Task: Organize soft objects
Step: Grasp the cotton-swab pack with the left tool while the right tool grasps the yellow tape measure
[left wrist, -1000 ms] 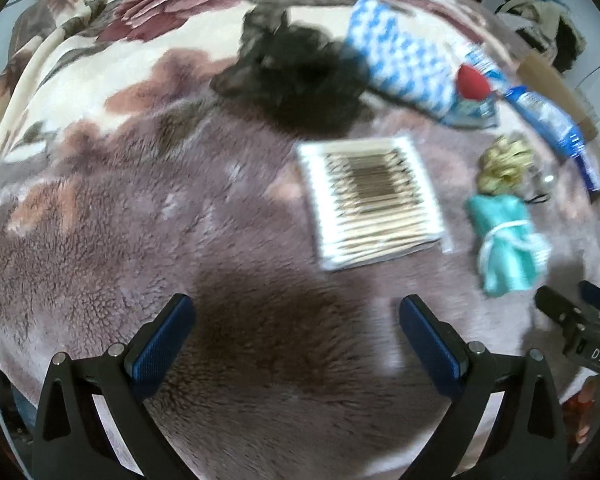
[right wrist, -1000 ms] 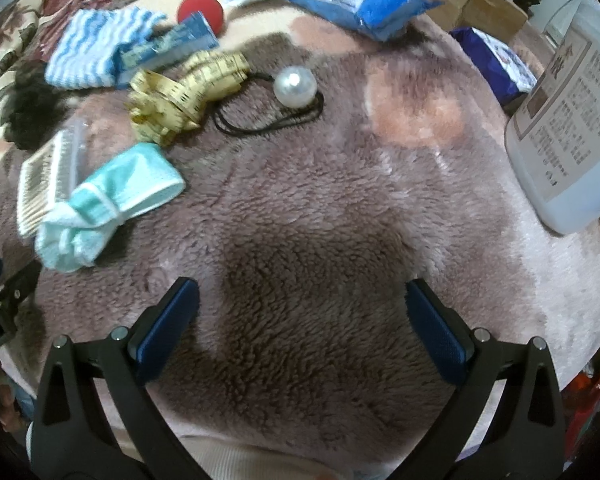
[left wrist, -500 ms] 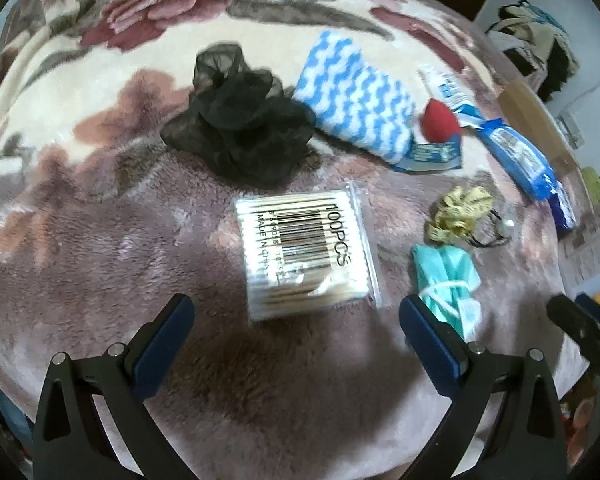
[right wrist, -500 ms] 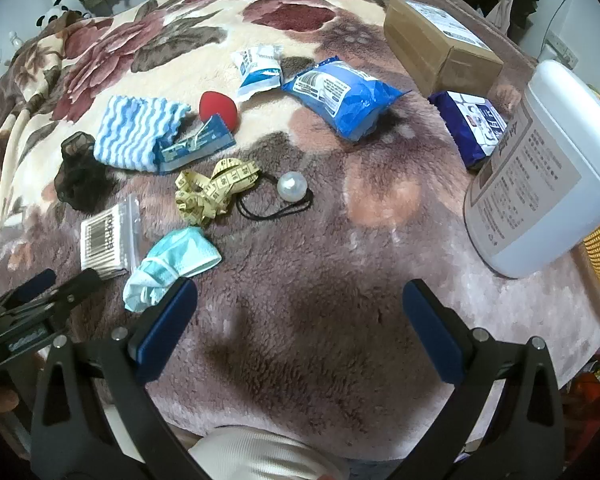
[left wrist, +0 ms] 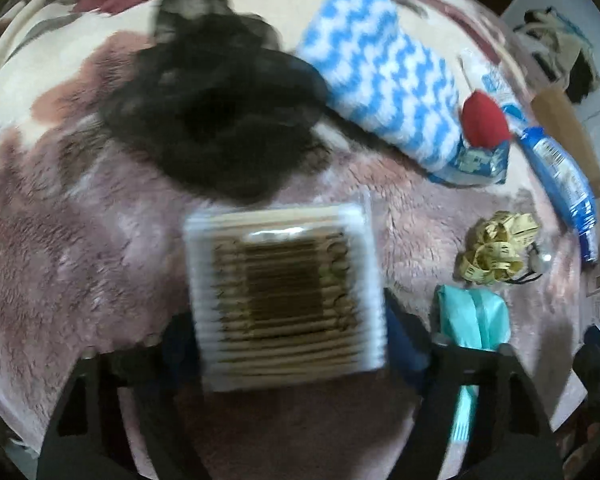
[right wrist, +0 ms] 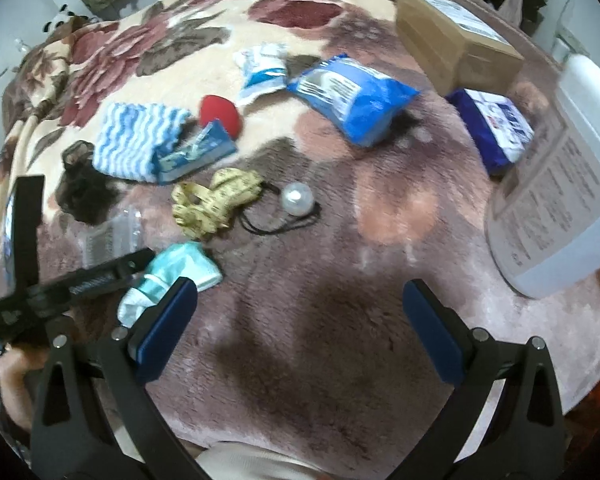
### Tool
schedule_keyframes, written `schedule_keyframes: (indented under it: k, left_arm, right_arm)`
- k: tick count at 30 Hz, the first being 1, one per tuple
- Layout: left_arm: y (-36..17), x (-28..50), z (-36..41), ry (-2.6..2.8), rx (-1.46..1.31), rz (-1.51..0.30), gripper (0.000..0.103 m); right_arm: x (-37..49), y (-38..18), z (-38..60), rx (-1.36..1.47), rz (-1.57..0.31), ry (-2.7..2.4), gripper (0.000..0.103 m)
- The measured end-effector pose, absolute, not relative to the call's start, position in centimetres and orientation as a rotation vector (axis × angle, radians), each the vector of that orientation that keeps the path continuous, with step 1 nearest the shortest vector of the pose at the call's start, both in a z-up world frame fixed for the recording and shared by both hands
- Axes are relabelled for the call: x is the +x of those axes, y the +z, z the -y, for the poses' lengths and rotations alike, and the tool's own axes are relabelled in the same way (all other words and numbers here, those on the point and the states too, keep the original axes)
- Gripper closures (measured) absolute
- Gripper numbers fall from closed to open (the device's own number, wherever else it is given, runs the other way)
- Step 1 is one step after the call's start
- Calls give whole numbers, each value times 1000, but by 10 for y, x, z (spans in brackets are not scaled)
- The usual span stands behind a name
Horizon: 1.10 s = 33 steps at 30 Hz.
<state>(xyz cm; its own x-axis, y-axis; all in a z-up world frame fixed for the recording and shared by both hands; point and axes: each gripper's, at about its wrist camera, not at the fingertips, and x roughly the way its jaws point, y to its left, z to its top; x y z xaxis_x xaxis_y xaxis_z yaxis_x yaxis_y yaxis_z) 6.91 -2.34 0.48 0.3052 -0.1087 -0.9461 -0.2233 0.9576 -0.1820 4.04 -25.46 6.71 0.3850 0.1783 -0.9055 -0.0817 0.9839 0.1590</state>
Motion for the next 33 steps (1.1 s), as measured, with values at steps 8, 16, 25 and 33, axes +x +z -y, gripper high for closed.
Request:
schedule_keyframes:
  k: [8,16,25,33]
  left_arm:
    - [30,43,-6,80,-336,-1190,30]
    - [25,54,-9,70,-329,-1212,30]
    - [31,51,0,56,-326,-1198,30]
    - [54,32,6,44,-308,-1159,30]
  right_arm:
    - [72,58,214,178,-1177,273,19]
    - [106,27,193,274,-1265,259,46]
    - [96,44,211,267,-1216,239,86]
    - [74,67,224,281,-1180,254,86]
